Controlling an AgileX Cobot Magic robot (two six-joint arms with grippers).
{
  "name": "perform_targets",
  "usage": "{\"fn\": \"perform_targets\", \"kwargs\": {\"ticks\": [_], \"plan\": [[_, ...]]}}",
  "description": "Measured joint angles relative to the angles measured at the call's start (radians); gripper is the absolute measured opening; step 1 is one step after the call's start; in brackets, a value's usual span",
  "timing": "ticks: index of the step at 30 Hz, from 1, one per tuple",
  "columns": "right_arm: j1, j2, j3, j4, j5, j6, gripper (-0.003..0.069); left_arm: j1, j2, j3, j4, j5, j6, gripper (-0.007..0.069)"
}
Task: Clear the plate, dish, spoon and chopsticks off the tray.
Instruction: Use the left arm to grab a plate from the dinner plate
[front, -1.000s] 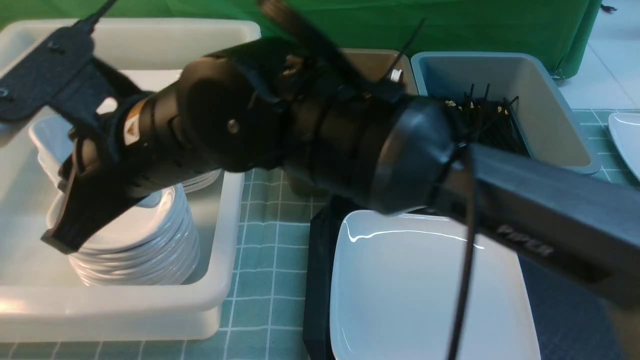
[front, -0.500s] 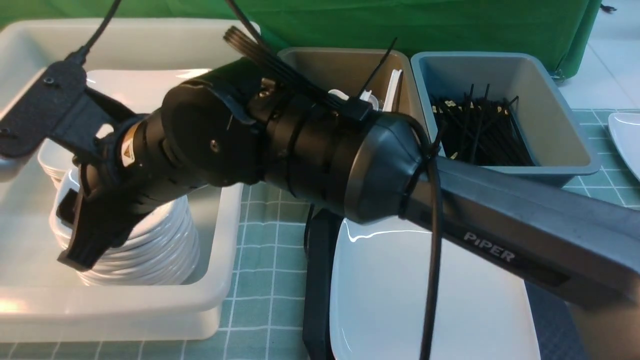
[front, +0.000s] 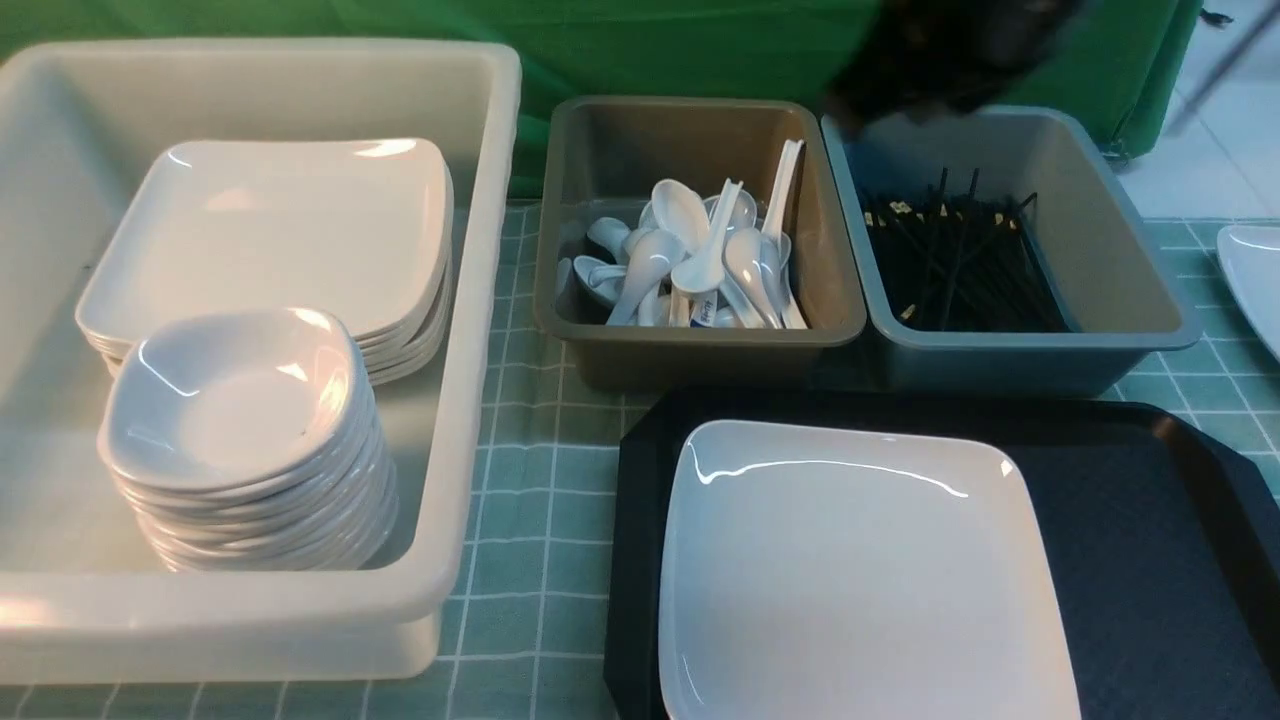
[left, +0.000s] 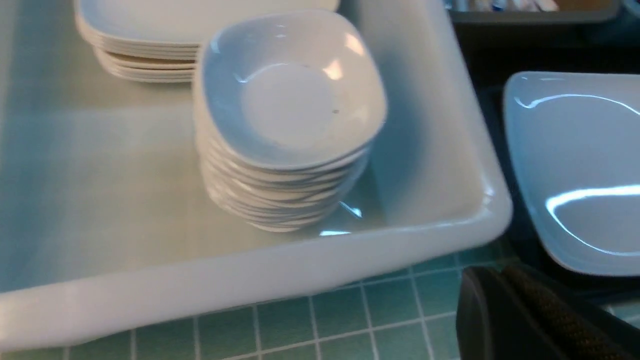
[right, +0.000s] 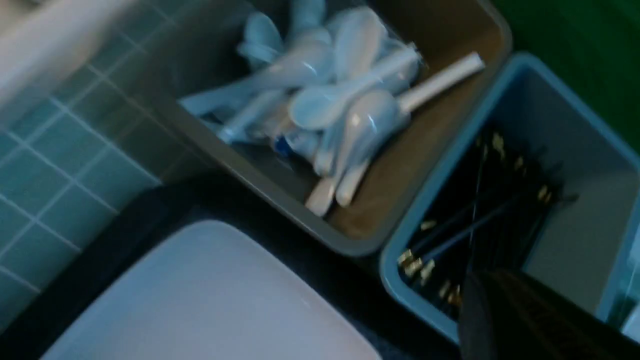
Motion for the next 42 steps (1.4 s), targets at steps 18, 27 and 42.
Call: {"fn": "perform_targets", "kwargs": {"ticks": [18,27,42], "plan": [[-0.525,-0.07,1.042,0.688,-0.524,-0.23,0.048,-0.012,0.171,0.167,-0.321,-0.083,0.228,0.001],[-0.443,0.016,1.041,0.715,-0.619,-0.253,0.027,-0.102,0.251,0.17,-0.357,-0.121,0.234,0.001],[-0.705,-0.042,1.042,0.519,-0.537,-0.187,0.0147,-0.316,0.35,0.17,-0.304,-0.242,0.14,0.001]]}}
